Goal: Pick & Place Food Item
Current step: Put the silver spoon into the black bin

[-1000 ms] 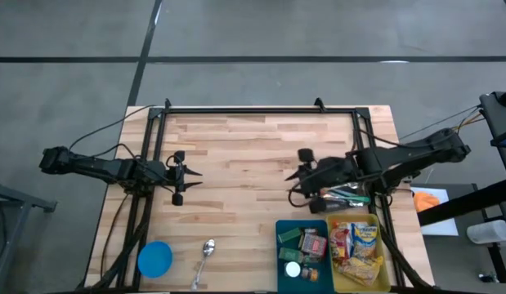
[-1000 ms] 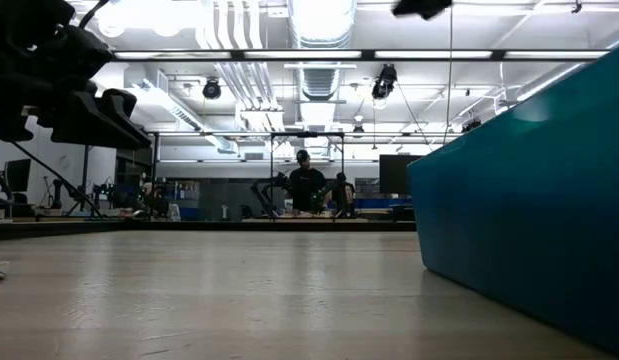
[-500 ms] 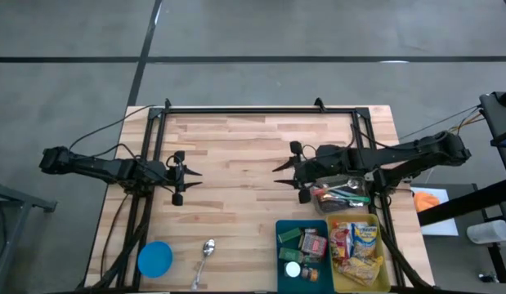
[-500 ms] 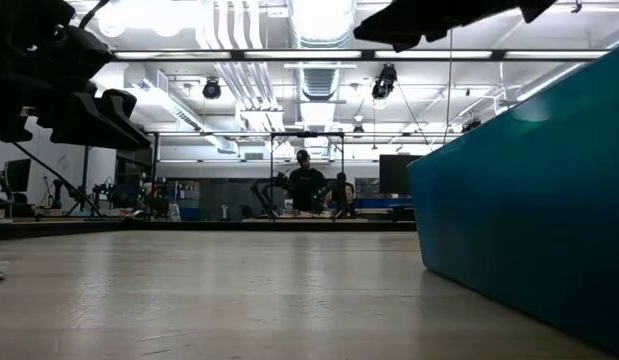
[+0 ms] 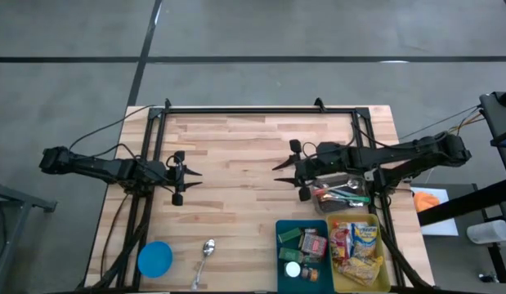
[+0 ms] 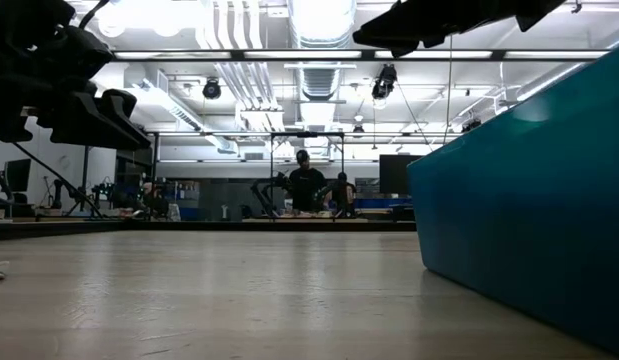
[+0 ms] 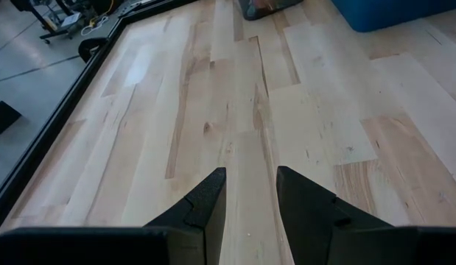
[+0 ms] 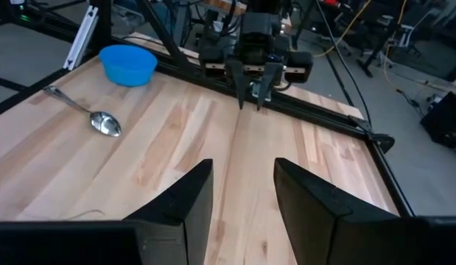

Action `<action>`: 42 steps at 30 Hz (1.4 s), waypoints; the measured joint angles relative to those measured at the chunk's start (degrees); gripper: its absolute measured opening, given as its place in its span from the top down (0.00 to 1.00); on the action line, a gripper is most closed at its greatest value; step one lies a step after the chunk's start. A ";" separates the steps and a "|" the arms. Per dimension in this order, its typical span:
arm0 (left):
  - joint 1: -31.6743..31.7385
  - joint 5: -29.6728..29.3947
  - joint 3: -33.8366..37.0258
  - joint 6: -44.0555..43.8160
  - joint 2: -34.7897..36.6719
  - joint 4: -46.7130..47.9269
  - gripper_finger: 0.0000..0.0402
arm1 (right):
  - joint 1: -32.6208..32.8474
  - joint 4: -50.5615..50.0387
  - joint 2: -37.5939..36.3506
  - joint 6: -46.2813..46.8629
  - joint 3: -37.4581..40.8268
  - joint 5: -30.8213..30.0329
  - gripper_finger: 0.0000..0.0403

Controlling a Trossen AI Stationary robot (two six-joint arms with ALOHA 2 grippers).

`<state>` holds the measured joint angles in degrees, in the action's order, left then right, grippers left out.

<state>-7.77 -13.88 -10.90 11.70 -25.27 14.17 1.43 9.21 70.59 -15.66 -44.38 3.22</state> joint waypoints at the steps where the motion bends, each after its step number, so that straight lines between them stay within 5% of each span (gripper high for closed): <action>1: 0.00 -0.01 0.01 0.00 -0.01 0.00 0.70 | 0.00 0.00 -0.01 0.00 0.00 0.00 0.65; 42: 0.02 -0.01 0.01 -1.14 -0.01 -0.13 0.70 | 0.04 0.02 0.00 0.20 0.04 -0.26 0.65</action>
<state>-7.75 -13.89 -10.90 10.56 -25.28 14.05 1.48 9.23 70.59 -15.46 -44.34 2.96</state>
